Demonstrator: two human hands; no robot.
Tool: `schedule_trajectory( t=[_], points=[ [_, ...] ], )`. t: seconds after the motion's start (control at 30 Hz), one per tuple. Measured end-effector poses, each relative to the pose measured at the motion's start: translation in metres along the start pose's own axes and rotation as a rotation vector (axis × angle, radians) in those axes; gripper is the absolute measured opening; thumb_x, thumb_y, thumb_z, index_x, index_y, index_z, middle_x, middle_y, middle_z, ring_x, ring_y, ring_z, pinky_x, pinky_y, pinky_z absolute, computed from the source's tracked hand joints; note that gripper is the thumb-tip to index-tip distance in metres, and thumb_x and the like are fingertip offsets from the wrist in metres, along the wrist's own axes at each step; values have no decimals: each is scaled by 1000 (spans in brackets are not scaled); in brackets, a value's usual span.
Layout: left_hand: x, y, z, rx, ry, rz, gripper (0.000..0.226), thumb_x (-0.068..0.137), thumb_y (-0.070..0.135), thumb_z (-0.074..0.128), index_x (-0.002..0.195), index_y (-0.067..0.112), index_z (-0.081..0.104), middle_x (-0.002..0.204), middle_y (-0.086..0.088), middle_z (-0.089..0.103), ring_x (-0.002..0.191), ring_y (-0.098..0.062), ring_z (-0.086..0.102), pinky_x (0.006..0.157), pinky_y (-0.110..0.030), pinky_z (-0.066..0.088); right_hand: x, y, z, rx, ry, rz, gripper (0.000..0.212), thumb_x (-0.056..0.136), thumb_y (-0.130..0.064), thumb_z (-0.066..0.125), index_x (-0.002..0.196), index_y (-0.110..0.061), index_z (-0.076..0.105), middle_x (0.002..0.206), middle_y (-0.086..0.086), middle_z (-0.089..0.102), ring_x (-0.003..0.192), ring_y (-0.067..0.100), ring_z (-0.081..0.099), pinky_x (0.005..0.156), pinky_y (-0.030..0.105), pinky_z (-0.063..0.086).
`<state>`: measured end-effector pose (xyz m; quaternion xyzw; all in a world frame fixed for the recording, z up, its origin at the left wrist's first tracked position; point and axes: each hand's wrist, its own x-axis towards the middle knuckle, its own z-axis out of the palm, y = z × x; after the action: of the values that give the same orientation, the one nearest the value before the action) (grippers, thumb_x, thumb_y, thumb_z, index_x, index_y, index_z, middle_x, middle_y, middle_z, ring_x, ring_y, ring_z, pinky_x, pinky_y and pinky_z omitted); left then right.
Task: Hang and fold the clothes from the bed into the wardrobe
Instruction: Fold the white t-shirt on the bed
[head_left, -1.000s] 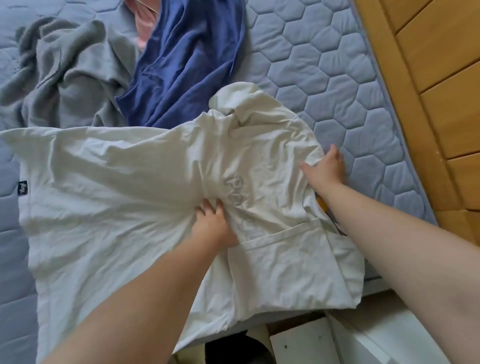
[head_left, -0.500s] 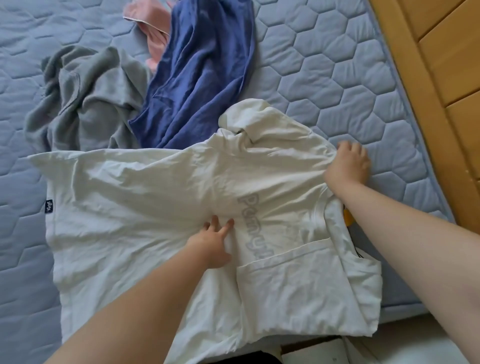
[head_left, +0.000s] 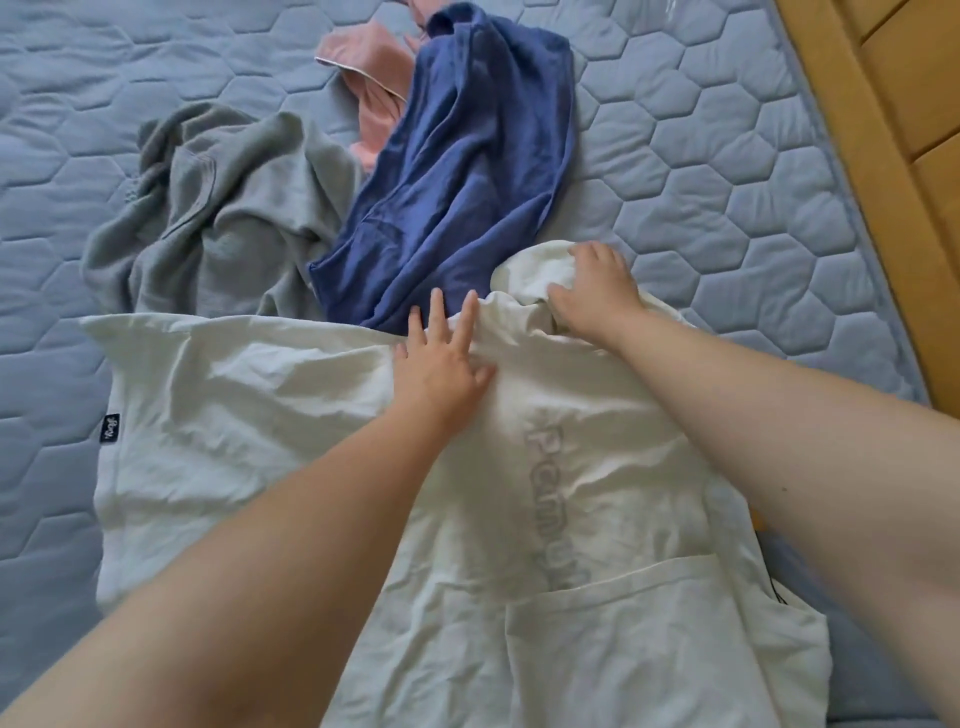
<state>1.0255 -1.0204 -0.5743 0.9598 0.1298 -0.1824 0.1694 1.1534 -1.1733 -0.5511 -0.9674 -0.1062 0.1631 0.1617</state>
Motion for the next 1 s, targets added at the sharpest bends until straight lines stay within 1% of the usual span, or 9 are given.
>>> schedule_trajectory(
  t=[0.2, 0.3, 0.4, 0.53, 0.6, 0.67, 0.8, 0.87, 1.0],
  points=[
    [26, -10, 37, -33, -21, -82, 78, 90, 57, 35, 150, 34, -11, 159, -5, -14, 146, -32, -5, 110, -56, 21, 51, -18, 7, -78, -101, 76, 37, 90, -28, 57, 123, -12, 55, 129, 13, 54, 122, 32, 48, 97, 36, 39],
    [35, -9, 42, 31, -20, -82, 82, 89, 59, 37, 150, 32, -10, 159, -9, -11, 145, -37, -1, 105, -56, 30, 64, -3, -10, 77, 187, 196, 13, 90, -18, 52, 91, -10, 62, 108, 18, 65, 103, 36, 58, 77, 33, 41],
    [38, -8, 39, 52, -46, -75, 84, 88, 59, 39, 150, 29, -9, 159, -12, -9, 144, -40, 2, 102, -54, 35, 76, 31, -38, 332, 417, 523, 18, 92, -16, 47, 103, -10, 60, 118, 16, 62, 104, 26, 57, 89, 34, 43],
    [40, -5, 35, 96, -90, -70, 86, 89, 59, 39, 150, 26, -12, 158, -15, -11, 143, -42, 2, 103, -54, 33, 84, 69, -47, 593, 197, 784, 44, 99, -23, 43, 136, 1, 44, 138, 19, 50, 125, 31, 50, 102, 37, 40],
    [42, -3, 34, 129, -109, -72, 87, 89, 59, 38, 150, 25, -13, 157, -16, -11, 142, -44, 3, 103, -55, 33, 77, 64, -49, 593, 3, 728, 65, 90, -51, 51, 132, -2, 49, 127, 17, 57, 115, 33, 57, 95, 42, 49],
    [44, -2, 33, 150, -126, -73, 87, 88, 59, 38, 150, 25, -13, 157, -17, -11, 142, -44, 3, 103, -54, 35, 70, 59, -51, 675, -107, 682, 59, 79, -59, 63, 108, -8, 61, 96, 10, 67, 83, 26, 67, 65, 34, 57],
    [49, 0, 21, 187, -258, -100, 84, 89, 57, 39, 150, 28, -11, 157, -16, -17, 143, -44, -2, 104, -54, 33, 59, 51, -56, 798, -118, 489, 7, 85, -6, 64, 89, -11, 64, 86, 10, 65, 70, 20, 61, 53, 25, 48],
    [53, 9, 5, 166, -373, -159, 75, 91, 51, 41, 149, 31, -1, 157, -14, -16, 143, -42, -2, 108, -55, 27, 48, 44, -63, 951, -102, 379, 21, 85, 6, 56, 86, -14, 63, 79, 5, 64, 66, 15, 61, 51, 23, 49],
    [52, 27, -35, -37, -178, -207, 30, 93, 32, 39, 119, 18, 46, 131, -13, 44, 121, -34, 38, 97, -45, 34, 1, 35, -75, 579, -43, -22, 23, 76, 8, 57, 77, -15, 61, 69, 0, 58, 61, 7, 55, 56, 22, 42]
  ],
)
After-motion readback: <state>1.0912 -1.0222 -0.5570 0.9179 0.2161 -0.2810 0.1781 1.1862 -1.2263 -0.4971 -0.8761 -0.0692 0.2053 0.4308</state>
